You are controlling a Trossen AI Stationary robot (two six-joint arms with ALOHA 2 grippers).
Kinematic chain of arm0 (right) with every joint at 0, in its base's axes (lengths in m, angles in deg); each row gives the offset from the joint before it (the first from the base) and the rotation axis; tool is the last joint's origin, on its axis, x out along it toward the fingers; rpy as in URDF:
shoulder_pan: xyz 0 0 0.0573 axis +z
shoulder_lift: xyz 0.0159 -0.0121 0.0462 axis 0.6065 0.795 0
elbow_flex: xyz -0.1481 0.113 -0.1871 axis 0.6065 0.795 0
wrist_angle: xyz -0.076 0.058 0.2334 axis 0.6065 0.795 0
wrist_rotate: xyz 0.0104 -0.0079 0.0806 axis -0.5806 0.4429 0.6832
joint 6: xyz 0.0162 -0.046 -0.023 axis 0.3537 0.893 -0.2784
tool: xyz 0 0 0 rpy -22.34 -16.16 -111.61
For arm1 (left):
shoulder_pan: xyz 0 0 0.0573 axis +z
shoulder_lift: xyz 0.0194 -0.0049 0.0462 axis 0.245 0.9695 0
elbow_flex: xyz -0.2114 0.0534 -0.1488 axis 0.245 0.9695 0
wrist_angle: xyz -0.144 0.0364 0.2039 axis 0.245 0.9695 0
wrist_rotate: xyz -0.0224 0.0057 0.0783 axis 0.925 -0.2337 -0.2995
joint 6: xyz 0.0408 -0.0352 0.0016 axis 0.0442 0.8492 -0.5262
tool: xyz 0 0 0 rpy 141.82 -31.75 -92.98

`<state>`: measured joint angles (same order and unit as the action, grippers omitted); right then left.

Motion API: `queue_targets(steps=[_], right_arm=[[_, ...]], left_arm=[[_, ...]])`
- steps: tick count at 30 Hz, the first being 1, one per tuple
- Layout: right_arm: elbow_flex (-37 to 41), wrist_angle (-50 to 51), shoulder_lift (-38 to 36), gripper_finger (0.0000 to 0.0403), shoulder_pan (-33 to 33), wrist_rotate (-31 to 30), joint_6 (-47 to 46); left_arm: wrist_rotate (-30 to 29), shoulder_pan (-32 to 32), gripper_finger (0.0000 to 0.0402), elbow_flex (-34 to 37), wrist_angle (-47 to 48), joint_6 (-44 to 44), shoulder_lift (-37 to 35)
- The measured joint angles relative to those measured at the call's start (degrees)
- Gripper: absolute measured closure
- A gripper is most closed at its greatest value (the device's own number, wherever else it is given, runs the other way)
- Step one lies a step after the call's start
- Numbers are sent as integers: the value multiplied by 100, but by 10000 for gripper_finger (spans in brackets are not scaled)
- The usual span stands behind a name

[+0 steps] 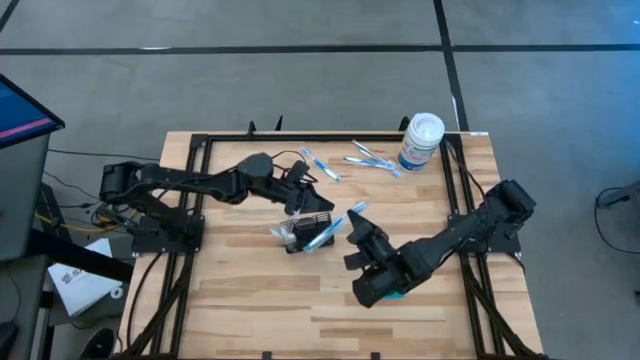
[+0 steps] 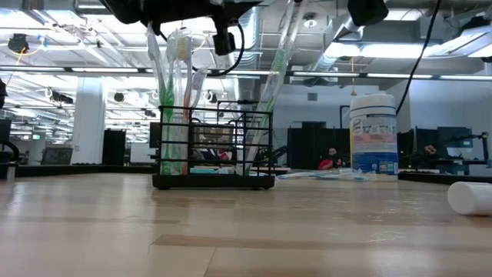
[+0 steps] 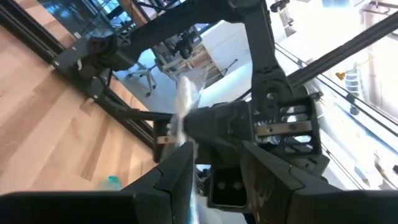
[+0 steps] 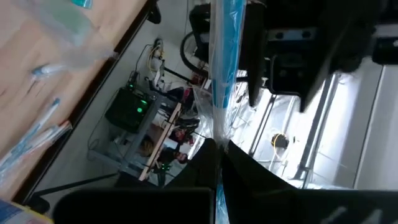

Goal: Pick & Place toothbrushing station
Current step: Put the blue toothbrush into the wire organizer

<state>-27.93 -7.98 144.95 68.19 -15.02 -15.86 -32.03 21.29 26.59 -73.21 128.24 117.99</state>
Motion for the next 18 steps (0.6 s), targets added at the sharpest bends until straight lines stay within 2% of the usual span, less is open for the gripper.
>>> queue_targets(steps=[10,18], right_arm=[[-2,-658,-66,403,183,-105,483],[-2,-686,-66,403,129,-108,504]], left_arm=[[139,-9,275,0,39,-1,0],[217,-103,275,6,106,37,105]])
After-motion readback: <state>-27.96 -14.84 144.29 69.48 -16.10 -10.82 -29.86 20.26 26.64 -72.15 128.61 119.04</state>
